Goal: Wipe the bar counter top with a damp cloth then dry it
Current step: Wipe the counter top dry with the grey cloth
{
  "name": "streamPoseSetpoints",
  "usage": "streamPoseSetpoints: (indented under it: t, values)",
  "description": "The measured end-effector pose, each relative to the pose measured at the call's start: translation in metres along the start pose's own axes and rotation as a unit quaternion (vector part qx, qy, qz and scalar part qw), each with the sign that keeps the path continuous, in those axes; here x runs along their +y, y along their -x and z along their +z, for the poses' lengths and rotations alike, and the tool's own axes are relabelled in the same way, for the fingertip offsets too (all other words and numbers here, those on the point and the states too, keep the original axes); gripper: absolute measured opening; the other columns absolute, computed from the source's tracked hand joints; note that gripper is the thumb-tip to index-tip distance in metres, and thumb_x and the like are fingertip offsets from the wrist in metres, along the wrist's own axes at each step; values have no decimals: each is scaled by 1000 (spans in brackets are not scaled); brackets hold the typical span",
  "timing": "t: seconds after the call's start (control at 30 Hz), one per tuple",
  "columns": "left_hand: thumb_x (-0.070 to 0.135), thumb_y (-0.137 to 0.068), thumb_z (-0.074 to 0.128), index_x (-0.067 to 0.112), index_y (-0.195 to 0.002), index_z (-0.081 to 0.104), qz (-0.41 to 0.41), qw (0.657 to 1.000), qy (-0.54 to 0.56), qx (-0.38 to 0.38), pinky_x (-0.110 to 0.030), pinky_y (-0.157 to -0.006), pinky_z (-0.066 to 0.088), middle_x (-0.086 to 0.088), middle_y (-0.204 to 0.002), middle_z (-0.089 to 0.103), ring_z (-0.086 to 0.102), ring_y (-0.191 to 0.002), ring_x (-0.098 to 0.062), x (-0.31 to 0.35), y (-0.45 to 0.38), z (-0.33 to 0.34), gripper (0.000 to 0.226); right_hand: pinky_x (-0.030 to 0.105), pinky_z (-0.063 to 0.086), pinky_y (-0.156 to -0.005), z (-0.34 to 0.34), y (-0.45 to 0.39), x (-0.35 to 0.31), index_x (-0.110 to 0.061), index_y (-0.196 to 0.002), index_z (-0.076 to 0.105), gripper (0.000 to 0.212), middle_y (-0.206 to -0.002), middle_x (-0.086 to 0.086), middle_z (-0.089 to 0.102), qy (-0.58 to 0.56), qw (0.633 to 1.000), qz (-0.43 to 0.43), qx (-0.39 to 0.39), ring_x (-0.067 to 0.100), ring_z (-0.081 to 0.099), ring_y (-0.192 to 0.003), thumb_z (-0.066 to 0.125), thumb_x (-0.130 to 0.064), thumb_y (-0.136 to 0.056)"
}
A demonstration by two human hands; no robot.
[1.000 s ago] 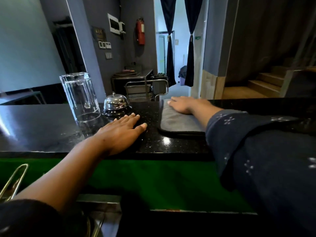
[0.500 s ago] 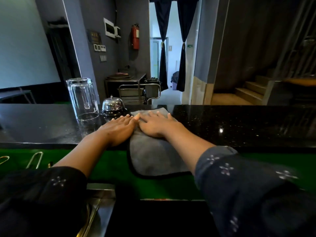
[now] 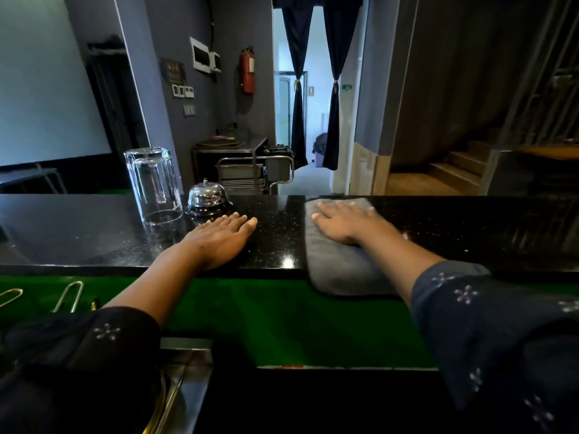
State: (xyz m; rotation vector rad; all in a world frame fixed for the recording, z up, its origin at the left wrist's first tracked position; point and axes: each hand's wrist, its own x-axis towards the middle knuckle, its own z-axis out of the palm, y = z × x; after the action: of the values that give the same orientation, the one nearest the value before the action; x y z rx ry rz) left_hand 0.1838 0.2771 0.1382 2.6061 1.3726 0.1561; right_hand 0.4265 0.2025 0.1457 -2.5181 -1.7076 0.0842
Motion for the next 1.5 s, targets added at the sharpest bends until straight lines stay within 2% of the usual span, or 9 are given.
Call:
streamPoseSetpoints:
  t: [0.13, 0.23, 0.4, 0.53, 0.67, 0.87, 1.1, 1.3, 1.5]
  values:
    - [56, -97, 6, 26, -153, 10, 8, 1000, 6, -5, -37, -120, 0, 4, -161, 5, 2, -147, -11, -2, 3, -1, 63, 58, -3, -117, 7, 34, -31, -43, -154, 7, 61, -165, -2, 3, -10, 994, -107, -31, 27, 2, -151, 13, -65, -97]
    - [52, -99, 6, 28, -152, 7, 24, 1000, -8, -10, -35, -119, -2, 4, -161, 3, 0, -147, -10, -1, 6, -3, 58, 52, -3, -117, 6, 62, -1, -49, -153, 7, 59, -165, -8, 2, -5, 987, -156, -34, 21, 1, -151, 13, -67, -96]
    - [60, -95, 8, 26, -153, 9, 10, 999, -38, -7, -38, -119, 1, 1, -161, 4, 2, -147, -13, 2, 6, -1, 67, 52, 0, -117, -6, 66, 80, -51, -151, 7, 59, -164, -9, 3, 1, 998, -52, -35, 19, 3, -151, 12, -68, -95]
    - [72, -88, 10, 28, -154, 11, -51, 995, -82, -35, -48, -118, 4, -2, -162, 6, 7, -148, -25, 13, 1, -9, 79, 58, 1, -118, -7, 41, 65, -41, -155, 9, 63, -165, 1, 5, -5, 1000, 10, -7, 28, 4, -151, 12, -65, -97]
    - [80, -82, 14, 20, -149, 31, -83, 995, -59, -23, -57, -116, 9, -10, -157, 25, 25, -144, -29, 44, -9, -18, 92, 59, -1, -117, -5, 42, 44, -38, -156, 8, 65, -165, 4, 4, -8, 999, -37, -3, 31, 4, -151, 12, -64, -97]
    - [75, -86, 17, 30, -152, 17, -60, 997, -45, 10, -54, -117, 1, 0, -161, 9, 7, -148, -21, 72, -14, 12, 80, 54, -3, -117, 0, 42, 67, -48, -153, 6, 61, -165, -6, 1, -14, 991, -128, -41, 23, 1, -151, 13, -68, -96]
    - [77, -84, 17, 33, -152, 13, -59, 997, -53, 12, -51, -117, 2, 4, -161, 7, 6, -148, -17, 66, -24, 17, 82, 56, -1, -117, 0, -51, 54, -43, -154, 9, 65, -165, -2, 4, 8, 996, -83, -22, 26, 5, -151, 13, -69, -95]
    - [79, -79, 12, 37, -152, 11, -48, 996, -70, 13, -49, -118, 5, 5, -161, 6, 7, -148, -15, 63, -24, 16, 84, 63, 3, -114, 7, -105, -6, -42, -154, 12, 67, -165, 1, 9, 11, 991, -128, -33, 33, 10, -150, 15, -69, -94]
    - [79, -80, 14, 36, -152, 11, -44, 998, -52, 11, -49, -118, 2, 5, -161, 6, 6, -148, -16, 62, -22, 16, 83, 64, 1, -116, 0, -106, 80, -44, -154, 11, 66, -165, 4, 6, -15, 999, -23, -29, 34, 7, -150, 12, -71, -93]
